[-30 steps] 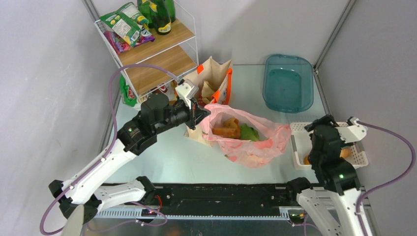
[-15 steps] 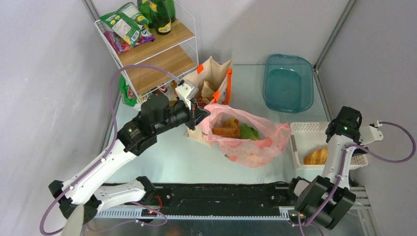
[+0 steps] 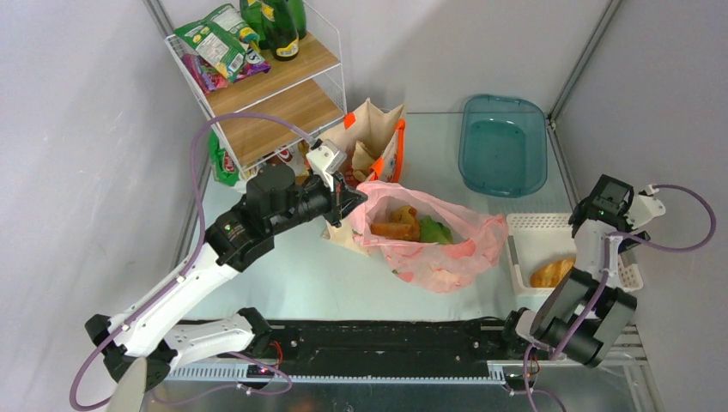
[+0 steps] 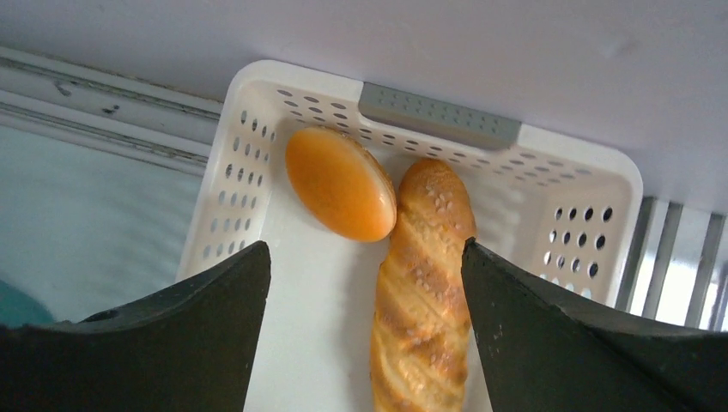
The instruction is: Place the mixed food into the grocery bags and tie them
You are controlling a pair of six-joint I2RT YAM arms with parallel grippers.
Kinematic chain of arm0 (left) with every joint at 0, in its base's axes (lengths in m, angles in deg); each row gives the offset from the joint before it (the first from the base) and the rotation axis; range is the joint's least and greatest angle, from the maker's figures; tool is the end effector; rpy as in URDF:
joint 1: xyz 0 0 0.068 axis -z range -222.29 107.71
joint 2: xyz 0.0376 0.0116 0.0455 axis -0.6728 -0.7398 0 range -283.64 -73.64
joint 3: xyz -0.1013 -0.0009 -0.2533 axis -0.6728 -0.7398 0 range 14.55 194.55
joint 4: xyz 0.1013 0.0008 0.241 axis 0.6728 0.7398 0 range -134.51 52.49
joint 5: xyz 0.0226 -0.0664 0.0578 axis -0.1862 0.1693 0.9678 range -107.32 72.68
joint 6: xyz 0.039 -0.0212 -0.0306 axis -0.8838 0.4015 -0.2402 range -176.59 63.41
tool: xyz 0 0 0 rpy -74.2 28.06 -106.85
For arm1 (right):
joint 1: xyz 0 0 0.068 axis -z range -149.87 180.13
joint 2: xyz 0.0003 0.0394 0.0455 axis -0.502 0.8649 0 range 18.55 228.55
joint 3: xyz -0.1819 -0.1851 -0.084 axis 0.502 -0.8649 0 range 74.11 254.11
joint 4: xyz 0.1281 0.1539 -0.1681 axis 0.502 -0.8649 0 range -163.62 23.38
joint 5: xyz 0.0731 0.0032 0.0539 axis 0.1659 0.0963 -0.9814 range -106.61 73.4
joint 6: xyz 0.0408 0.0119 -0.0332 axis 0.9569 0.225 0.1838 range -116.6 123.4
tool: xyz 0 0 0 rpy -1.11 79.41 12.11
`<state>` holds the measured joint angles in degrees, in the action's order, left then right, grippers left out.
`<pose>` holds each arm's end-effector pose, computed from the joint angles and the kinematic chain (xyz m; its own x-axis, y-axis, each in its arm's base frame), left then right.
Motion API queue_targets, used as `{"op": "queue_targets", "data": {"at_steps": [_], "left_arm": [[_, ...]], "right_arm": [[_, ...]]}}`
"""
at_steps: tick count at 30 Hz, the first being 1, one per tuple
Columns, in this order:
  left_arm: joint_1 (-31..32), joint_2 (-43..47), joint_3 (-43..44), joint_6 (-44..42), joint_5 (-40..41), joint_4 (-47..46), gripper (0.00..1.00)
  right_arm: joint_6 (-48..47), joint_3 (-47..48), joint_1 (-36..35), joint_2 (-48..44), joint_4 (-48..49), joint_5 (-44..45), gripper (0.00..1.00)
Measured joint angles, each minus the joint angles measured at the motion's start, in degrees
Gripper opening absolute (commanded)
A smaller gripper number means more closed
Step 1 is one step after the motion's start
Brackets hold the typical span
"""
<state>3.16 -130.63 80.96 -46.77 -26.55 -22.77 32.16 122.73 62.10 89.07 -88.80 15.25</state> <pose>0.1464 -0.1571 0.4108 -0.2863 0.0509 -0.9568 0.7759 0.5981 -0.2004 0.2077 -0.1517 0.2541 -0.1463 0.5731 -0.8063 0.9601 0.2786 0.0238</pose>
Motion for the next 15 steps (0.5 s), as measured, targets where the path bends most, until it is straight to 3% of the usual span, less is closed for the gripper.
{"op": "queue_targets", "data": {"at_steps": [9, 15], "left_arm": [[0.0, -0.3, 0.0, -0.4, 0.0, -0.1, 0.00], [0.0, -1.6, -0.1, -0.9, 0.1, -0.2, 0.00]], "right_arm": [[-5.2, 7.0, -2.5, 17.8, 1.9, 5.4, 0.90], [-4.7, 9.0, 2.2, 24.1, 1.3, 2.1, 0.84]]}}
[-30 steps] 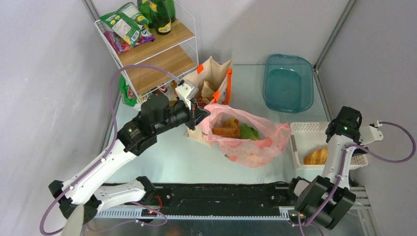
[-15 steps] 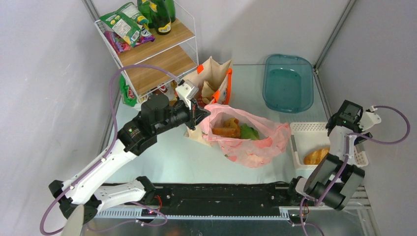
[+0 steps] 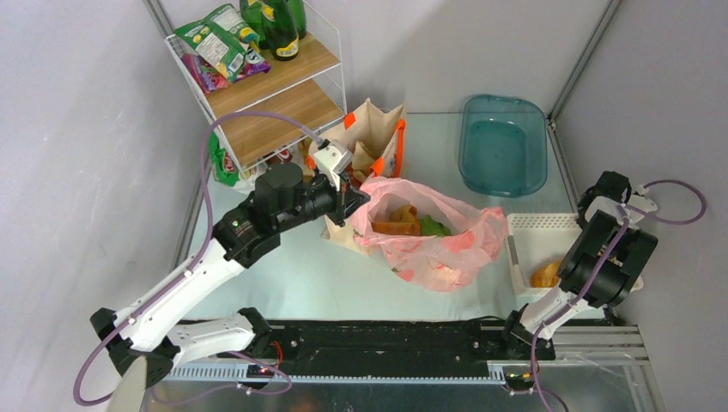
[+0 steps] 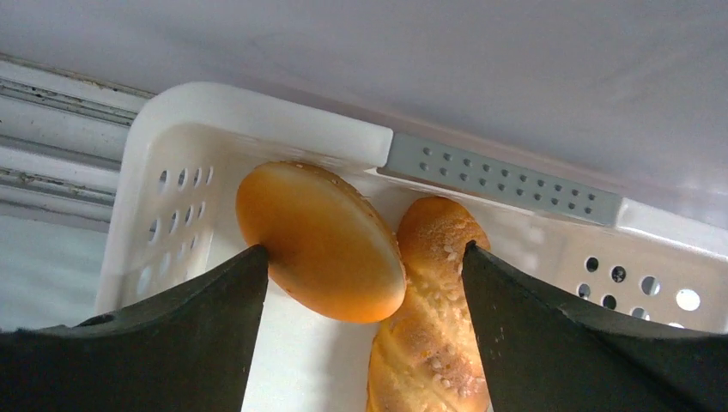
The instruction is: Place the mixed food into the grocery bags and tie them
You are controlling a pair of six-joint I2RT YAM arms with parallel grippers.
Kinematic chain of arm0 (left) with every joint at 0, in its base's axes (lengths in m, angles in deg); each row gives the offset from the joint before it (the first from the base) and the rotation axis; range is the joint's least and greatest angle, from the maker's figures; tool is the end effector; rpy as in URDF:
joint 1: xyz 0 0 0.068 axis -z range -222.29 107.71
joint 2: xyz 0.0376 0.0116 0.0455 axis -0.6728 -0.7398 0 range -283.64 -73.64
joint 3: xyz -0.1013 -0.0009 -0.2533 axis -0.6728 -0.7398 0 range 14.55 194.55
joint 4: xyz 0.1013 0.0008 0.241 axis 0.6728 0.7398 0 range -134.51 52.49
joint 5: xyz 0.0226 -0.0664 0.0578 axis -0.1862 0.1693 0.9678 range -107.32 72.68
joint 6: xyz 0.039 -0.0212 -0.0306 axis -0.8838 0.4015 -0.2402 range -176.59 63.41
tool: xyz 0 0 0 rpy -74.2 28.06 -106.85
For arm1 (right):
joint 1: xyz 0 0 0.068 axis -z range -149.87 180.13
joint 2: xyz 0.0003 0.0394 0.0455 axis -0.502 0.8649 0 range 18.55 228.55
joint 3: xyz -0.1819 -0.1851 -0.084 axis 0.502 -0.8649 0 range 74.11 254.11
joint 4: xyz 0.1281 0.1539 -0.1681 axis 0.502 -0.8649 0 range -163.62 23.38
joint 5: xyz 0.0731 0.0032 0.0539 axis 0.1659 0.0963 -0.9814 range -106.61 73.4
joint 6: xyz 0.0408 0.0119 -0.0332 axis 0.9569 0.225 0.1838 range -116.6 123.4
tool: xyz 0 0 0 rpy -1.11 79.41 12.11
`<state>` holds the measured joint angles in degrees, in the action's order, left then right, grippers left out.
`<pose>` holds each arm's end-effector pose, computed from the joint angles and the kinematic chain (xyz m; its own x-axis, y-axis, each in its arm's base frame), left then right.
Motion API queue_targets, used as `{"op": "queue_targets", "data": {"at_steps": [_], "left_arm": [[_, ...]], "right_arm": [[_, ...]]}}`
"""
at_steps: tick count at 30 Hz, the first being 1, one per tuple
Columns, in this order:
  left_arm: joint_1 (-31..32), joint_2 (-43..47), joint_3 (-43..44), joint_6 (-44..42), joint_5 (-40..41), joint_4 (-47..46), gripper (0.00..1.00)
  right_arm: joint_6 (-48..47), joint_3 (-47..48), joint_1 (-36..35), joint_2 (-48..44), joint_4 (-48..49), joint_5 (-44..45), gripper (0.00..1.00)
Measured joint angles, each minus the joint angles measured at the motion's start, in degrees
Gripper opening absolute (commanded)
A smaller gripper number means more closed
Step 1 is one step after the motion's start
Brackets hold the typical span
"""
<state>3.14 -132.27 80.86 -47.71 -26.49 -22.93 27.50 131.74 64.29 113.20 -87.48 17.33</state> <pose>0.1526 -0.1632 0.4048 -0.2920 0.0792 -0.9531 0.7761 0.6020 -0.1877 0.2604 -0.2007 0.1893 -0.3493 0.6464 -0.6783 0.9356 0.2805 -0.2144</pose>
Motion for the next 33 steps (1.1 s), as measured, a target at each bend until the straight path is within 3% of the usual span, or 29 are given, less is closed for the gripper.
{"op": "queue_targets", "data": {"at_steps": [4, 6, 11, 12, 14, 22, 25, 33], "left_arm": [[0.0, -0.8, 0.0, 0.0, 0.0, 0.0, 0.00], [0.0, -0.7, 0.0, 0.0, -0.1, 0.0, 0.00], [0.0, 0.0, 0.0, 0.0, 0.0, 0.0, 0.00], [0.0, 0.3, 0.0, 0.0, 0.0, 0.0, 0.00], [0.0, 0.7, 0.0, 0.0, 0.0, 0.0, 0.00], [0.0, 1.4, 0.0, -0.4, 0.0, 0.0, 0.00], [0.0, 1.5, 0.0, -0.4, 0.0, 0.0, 0.00], [0.0, 2.6, -0.7, -0.4, 0.4, 0.0, 0.00]], "right_arm": [[0.9, 0.8, 0.7, 1.1, -0.6, -1.1, 0.76], [1.1, 1.1, 0.8, 1.2, -1.2, -1.3, 0.63], [1.7, 1.4, 0.6, 1.2, -2.1, -1.2, 0.47], [1.8, 1.4, 0.6, 1.2, -2.2, -1.1, 0.33], [1.8, 1.4, 0.4, 1.2, -2.6, -0.8, 0.16], [3.0, 1.7, -0.2, 0.8, -4.2, -0.7, 0.11], [3.1, 1.6, -1.1, -1.1, -5.8, -1.2, 0.00], [3.2, 1.7, -2.0, -22.3, -9.4, -8.0, 0.00]]}}
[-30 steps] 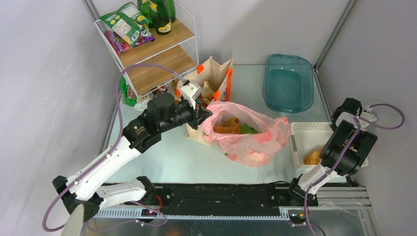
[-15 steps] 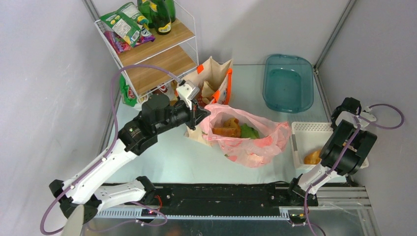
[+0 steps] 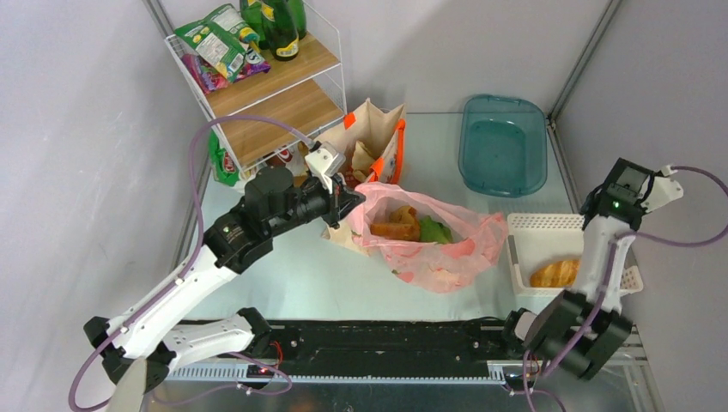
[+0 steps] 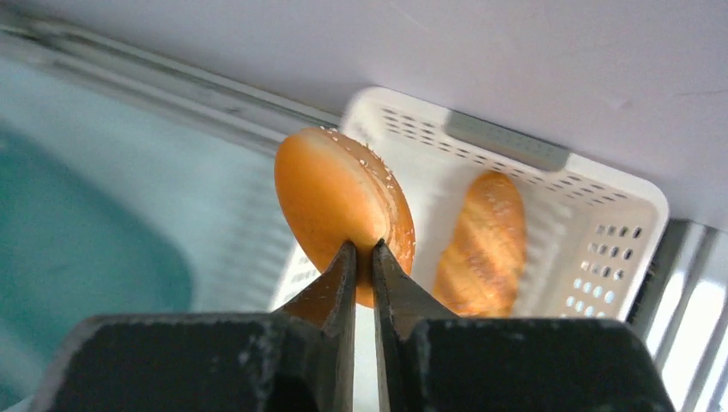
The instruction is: Place the mixed food into the grocery bags and tie them
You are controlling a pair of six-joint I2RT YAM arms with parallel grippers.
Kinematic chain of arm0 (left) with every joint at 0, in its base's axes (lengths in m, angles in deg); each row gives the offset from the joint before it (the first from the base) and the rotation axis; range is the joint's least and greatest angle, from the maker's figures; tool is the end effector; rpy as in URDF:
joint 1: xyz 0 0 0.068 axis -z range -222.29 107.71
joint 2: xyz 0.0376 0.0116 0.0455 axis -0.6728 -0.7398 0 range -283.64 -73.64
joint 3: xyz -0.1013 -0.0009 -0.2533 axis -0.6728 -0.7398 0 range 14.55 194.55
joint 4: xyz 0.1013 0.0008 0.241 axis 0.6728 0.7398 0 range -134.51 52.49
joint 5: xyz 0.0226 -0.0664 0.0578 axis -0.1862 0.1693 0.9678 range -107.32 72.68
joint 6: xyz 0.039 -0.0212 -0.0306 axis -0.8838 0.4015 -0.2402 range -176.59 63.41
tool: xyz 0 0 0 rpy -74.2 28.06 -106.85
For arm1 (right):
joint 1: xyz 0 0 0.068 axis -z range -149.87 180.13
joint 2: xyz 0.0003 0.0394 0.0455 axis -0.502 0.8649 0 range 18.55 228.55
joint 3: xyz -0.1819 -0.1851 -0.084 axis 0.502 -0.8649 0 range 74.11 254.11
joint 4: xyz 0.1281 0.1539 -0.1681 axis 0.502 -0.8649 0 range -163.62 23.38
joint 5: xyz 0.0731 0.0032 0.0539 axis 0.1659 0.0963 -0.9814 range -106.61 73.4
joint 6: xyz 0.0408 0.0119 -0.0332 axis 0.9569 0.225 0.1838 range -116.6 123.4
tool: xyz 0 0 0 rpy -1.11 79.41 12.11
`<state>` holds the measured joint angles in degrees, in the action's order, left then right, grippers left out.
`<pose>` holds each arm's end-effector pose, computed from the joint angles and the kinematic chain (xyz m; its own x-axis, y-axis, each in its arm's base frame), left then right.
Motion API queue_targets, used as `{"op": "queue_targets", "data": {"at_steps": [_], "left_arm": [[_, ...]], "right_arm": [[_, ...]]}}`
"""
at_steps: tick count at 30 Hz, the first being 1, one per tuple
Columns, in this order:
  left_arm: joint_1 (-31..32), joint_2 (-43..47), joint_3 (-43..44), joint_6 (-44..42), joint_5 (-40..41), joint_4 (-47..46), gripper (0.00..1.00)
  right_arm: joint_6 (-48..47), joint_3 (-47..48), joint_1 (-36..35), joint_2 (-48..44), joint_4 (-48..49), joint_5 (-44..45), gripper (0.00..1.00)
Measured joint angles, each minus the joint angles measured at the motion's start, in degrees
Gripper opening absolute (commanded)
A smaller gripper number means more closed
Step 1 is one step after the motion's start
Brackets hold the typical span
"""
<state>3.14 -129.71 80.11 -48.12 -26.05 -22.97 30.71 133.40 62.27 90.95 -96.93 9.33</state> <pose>0.1442 -0.1543 0.4093 -0.2640 0.0606 -0.9626 0.7779 0.6033 -0.1754 0.2198 -0.1565 0.2951 -0.1743 0.5968 -0.7832 0.9311 0.3588 0.0662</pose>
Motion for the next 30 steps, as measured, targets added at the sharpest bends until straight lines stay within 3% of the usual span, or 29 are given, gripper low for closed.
{"op": "queue_targets", "data": {"at_steps": [4, 9, 12, 16, 20, 24, 27, 30], "left_arm": [[0.0, 0.0, 0.0, 0.0, 0.0, 0.0, 0.00], [0.0, 0.2, 0.0, 0.0, 0.1, 0.0, 0.00], [0.0, 0.7, 0.0, 0.0, 0.5, 0.0, 0.00], [-0.1, 1.4, 0.0, 0.0, 1.1, 0.0, 0.00], [-0.1, 1.6, 0.0, 0.0, 1.2, 0.0, 0.00], [-0.1, 1.9, -0.1, 0.0, 1.7, 0.0, 0.00], [-0.2, 2.1, -0.1, 0.0, 2.1, 0.0, 0.00], [-0.2, 2.2, -0.1, 0.0, 2.1, 0.0, 0.00]], "right_arm": [[-0.5, 0.2, -1.8, -13.2, 0.1, -10.7, 0.00], [0.1, 0.4, -5.6, -26.7, 6.0, -35.5, 0.00], [0.5, 0.6, -13.3, -30.3, 12.2, -48.1, 0.00], [-1.7, 0.7, -30.7, -32.1, 17.6, -57.8, 0.00], [-8.3, 0.7, -50.4, -31.7, 17.3, -57.5, 0.00], [-17.2, 0.7, -70.9, -29.6, 13.4, -47.5, 0.00], [-22.6, 0.7, -80.7, -26.4, 10.8, -37.5, 0.00], [-26.3, 0.7, -85.9, -21.8, 9.6, -28.0, 0.00]]}}
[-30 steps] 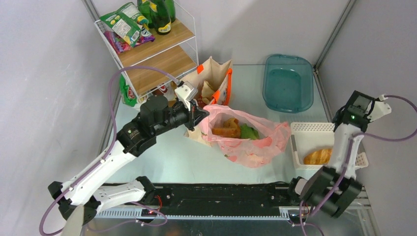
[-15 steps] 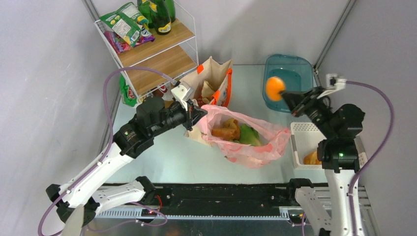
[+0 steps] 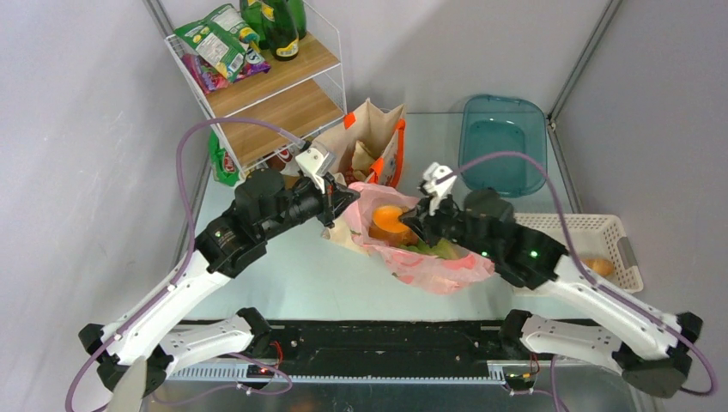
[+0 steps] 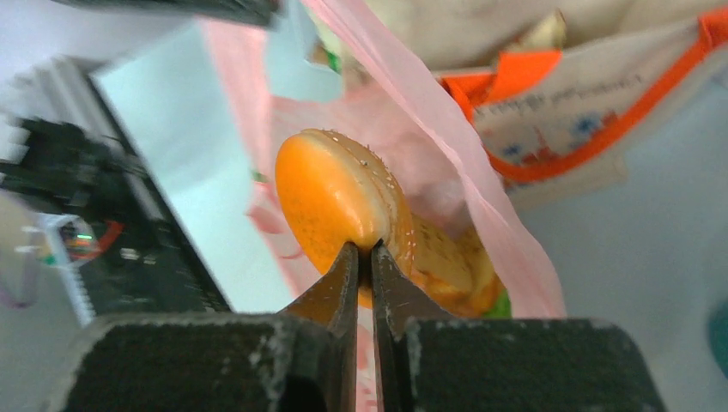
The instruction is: Place the mixed food into the grocery bags and tie them
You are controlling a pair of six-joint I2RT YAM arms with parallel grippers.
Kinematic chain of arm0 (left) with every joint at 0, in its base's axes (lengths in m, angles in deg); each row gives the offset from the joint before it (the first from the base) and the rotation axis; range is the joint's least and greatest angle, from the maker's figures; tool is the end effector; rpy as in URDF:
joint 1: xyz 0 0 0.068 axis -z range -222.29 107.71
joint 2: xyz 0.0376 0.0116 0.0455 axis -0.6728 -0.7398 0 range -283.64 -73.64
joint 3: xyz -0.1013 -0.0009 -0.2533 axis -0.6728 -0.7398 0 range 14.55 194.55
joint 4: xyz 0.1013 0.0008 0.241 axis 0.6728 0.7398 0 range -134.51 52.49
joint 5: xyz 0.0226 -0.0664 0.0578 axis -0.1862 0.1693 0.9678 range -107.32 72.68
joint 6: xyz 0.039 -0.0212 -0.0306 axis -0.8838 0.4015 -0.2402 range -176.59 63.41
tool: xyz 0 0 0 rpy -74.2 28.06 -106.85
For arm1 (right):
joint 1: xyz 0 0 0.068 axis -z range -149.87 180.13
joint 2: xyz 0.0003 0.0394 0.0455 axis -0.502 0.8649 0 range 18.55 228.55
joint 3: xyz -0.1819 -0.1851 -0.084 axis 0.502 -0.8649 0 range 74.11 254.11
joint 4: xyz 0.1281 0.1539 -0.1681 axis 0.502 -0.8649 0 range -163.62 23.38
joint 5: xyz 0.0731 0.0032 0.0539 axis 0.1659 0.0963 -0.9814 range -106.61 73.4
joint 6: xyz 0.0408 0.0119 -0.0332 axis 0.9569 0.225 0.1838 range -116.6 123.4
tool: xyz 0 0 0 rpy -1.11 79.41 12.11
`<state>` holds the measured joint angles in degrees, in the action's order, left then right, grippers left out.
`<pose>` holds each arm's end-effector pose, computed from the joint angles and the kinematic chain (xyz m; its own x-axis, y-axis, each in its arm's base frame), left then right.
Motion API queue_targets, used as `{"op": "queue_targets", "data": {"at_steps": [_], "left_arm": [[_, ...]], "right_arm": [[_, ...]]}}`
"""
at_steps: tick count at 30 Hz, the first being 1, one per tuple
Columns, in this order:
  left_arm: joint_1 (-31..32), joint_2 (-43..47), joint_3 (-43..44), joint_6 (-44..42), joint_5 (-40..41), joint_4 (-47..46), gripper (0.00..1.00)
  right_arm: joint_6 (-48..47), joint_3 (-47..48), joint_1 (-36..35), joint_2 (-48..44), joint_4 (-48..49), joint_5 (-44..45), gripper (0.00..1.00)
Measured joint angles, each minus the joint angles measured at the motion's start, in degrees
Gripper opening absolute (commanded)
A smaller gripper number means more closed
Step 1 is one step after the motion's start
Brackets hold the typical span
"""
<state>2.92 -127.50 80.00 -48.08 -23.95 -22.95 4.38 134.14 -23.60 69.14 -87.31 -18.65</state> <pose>0.1379 -0.1449 0.4157 -0.2369 0.0300 -0.9711 0.7584 0.6304 -0.1655 0.1124 0.1553 0.3954 -0.1295 -0.1477 -0.9805 -0.8244 0.5655 0.0237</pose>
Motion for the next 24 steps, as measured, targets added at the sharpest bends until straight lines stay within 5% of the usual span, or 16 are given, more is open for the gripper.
{"op": "queue_targets", "data": {"at_steps": [3, 5, 6, 8, 16, 24], "left_arm": [[0.0, 0.0, 0.0, 0.0, 0.1, 0.0, 0.00], [0.0, 0.0, 0.0, 0.0, 0.1, 0.0, 0.00], [0.0, 0.0, 0.0, 0.0, 0.1, 0.0, 0.00], [0.0, 0.0, 0.0, 0.0, 0.1, 0.0, 0.00], [-0.2, 0.0, 0.0, 0.0, 0.1, 0.0, 0.00], [-0.3, 0.0, 0.0, 0.0, 0.0, 0.0, 0.00]], "right_arm": [[-1.6, -0.1, -1.3, 4.9, -1.9, 7.8, 0.00], [-2.1, -0.2, -1.4, 6.4, -2.5, 11.0, 0.17], [-2.3, -0.2, -1.4, 6.8, -2.6, 12.4, 0.43], [-2.4, -0.2, -1.4, 7.3, -2.7, 14.5, 0.75], [2.0, -0.2, -1.6, 5.4, -4.9, 18.4, 0.78], [17.0, 0.5, -0.7, -10.1, -13.0, 25.6, 0.73]]}}
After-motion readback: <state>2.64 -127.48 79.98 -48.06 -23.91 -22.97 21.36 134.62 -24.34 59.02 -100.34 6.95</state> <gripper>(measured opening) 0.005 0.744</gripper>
